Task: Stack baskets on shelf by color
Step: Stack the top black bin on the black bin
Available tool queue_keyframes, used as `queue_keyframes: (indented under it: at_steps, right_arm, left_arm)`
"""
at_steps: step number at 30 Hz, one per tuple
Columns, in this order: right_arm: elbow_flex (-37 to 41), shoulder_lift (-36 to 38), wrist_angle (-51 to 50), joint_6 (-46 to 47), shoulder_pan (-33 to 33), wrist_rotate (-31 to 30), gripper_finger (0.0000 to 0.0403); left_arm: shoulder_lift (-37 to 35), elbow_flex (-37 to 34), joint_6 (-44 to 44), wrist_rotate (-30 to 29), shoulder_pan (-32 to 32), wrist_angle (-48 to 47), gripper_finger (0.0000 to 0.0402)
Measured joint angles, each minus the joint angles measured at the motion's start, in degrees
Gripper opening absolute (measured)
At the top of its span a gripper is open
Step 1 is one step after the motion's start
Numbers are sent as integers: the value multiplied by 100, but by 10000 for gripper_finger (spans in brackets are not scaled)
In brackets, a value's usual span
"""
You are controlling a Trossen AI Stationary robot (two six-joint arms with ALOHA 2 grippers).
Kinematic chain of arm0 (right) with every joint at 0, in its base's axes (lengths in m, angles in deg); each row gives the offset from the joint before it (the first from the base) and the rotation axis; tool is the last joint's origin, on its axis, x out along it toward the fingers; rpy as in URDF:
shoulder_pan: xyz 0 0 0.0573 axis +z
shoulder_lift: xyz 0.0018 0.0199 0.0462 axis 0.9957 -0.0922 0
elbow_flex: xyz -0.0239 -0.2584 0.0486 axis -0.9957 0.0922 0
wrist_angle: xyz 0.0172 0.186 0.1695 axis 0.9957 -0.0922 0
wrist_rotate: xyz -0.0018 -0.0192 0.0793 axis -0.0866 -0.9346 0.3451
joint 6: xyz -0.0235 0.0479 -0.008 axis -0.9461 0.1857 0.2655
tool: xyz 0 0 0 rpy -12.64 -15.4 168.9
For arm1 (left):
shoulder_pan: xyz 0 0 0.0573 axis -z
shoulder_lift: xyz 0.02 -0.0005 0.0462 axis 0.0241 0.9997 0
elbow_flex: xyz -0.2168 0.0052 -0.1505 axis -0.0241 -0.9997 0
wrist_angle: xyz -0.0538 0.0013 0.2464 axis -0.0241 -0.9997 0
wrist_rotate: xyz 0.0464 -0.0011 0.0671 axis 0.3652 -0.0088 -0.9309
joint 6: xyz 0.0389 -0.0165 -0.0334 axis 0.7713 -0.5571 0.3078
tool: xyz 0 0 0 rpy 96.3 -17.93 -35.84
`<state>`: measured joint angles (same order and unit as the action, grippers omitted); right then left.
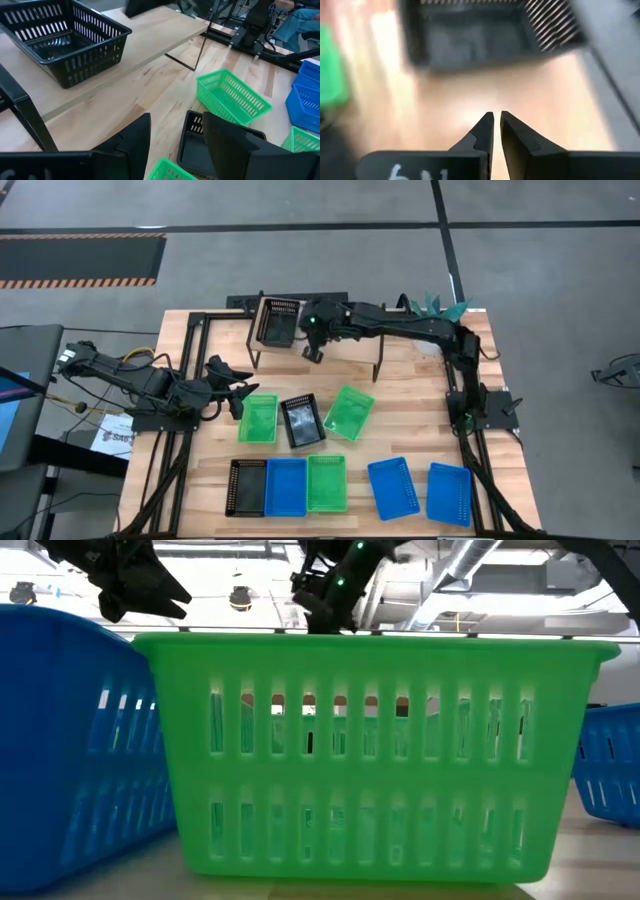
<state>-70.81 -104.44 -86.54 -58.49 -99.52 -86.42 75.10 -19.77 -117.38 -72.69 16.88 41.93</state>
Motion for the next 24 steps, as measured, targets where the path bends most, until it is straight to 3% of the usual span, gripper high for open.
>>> queue_keyframes:
  at_steps: [7,13,20,24]
  right_arm:
    - [231,62,-1194,392,771,1253,58]
    - [1053,39,-181,51,1727,1479,97]
    - [1218,40,639,92,2356,1617,178]
    - [1332,41,917,167,2602,1617,202]
  left_arm:
    - [0,0,0,-86,0,-66,167]
    - [0,0,0,-87,1,-121,167]
    - [8,-7,-72,-66,0,-164,167]
    - [11,-7,-207,-51,2,-164,167]
